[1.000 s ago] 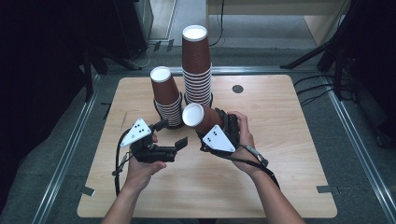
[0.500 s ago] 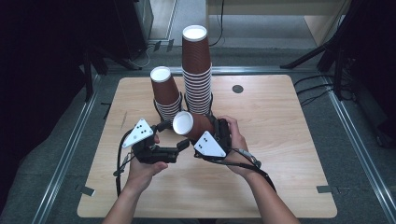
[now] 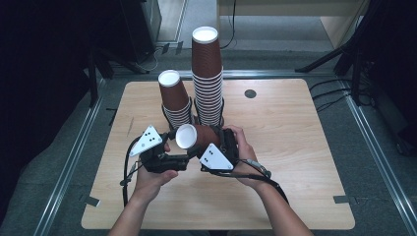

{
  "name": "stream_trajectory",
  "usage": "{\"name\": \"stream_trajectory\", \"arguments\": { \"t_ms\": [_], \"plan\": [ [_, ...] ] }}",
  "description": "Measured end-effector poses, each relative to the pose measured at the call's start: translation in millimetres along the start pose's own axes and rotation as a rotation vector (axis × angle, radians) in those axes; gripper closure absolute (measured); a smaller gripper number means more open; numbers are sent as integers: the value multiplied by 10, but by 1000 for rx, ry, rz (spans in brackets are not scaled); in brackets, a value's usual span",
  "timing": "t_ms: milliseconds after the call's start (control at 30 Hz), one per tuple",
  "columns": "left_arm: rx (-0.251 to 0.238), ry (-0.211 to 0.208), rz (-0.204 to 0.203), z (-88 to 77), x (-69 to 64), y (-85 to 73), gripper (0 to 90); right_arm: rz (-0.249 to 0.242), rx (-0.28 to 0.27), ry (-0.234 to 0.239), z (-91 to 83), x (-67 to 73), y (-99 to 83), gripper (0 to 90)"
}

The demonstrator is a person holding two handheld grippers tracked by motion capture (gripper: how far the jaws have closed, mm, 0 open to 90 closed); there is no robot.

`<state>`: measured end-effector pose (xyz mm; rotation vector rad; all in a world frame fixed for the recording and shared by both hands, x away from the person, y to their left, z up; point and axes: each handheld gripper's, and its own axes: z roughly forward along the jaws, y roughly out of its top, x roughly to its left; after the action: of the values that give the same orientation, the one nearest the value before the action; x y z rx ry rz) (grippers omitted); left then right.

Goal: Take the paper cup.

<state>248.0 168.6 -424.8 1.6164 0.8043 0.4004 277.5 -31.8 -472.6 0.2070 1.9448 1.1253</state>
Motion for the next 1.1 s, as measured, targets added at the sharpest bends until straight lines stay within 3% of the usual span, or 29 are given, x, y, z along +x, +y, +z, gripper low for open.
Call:
{"name": "stream_trajectory", "arguments": {
  "t_ms": [367,567,633,733,967,1100],
  "plan": [
    [12,-9,9,12,1,-13,206,-42,3,8,-16,15,-13,99],
    [-4,-16,0,2,18,-20,221,-26,4,9,-20,7,-21,72],
    [-13,-24,-5,-9,40,-22,226,16,10,27,-30,-8,-19,1],
    [-23,-28,-14,-26,57,-19,228,61,5,52,-54,-40,-28,0],
    [-43,-27,-11,-53,72,-16,230,112,3,36,-116,-107,-122,0],
    [-57,-24,-10,-63,81,-21,231,161,4,68,-172,-113,-208,0]
  ]
}}
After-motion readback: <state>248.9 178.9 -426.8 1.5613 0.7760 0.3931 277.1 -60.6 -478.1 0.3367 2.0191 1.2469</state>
